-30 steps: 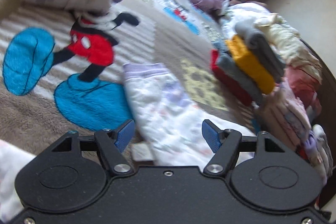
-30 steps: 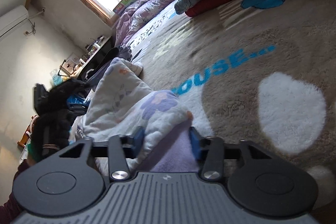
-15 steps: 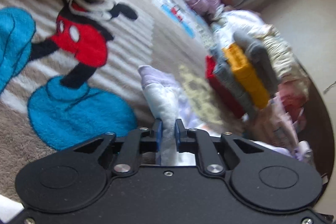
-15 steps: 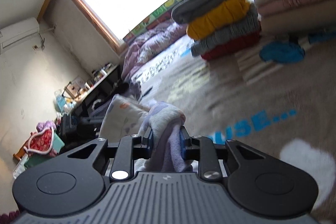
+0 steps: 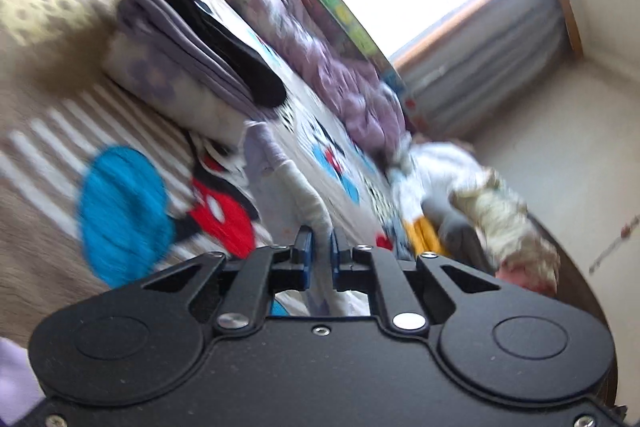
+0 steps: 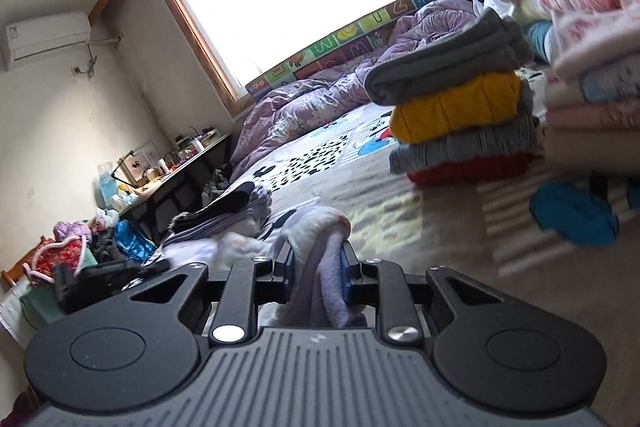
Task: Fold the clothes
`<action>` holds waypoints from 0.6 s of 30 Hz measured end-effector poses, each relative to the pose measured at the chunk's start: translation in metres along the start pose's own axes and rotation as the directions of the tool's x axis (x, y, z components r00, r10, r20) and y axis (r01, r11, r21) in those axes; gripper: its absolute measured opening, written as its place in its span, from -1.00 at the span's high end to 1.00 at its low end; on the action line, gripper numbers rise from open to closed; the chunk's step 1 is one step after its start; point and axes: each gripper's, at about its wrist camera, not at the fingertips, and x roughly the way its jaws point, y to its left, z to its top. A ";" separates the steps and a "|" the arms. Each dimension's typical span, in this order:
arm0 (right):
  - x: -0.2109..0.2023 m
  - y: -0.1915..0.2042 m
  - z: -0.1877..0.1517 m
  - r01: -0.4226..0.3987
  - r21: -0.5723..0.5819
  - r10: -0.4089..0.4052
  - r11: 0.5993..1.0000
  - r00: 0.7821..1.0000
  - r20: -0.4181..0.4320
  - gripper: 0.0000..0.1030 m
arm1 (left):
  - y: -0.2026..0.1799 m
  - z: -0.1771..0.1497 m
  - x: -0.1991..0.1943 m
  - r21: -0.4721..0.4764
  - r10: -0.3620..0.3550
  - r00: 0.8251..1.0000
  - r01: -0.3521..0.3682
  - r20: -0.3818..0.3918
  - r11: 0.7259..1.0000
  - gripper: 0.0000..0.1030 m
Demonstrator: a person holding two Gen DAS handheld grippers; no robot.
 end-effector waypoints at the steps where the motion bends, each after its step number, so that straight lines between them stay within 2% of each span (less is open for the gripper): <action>1: 0.005 0.002 0.004 0.003 -0.014 -0.003 1.000 1.000 -0.001 0.55 | 0.005 0.002 -0.004 -0.011 0.004 1.000 -0.004 0.012 1.000 0.87; 12: 0.071 0.014 0.034 0.017 -0.138 -0.026 0.990 0.998 -0.060 0.56 | 0.029 0.010 -0.010 -0.023 0.085 0.994 -0.083 0.073 0.996 0.87; 18: 0.109 0.007 0.039 0.041 -0.177 -0.059 0.983 0.993 -0.101 0.57 | 0.037 0.010 0.000 -0.026 0.143 0.988 -0.142 0.065 0.990 0.87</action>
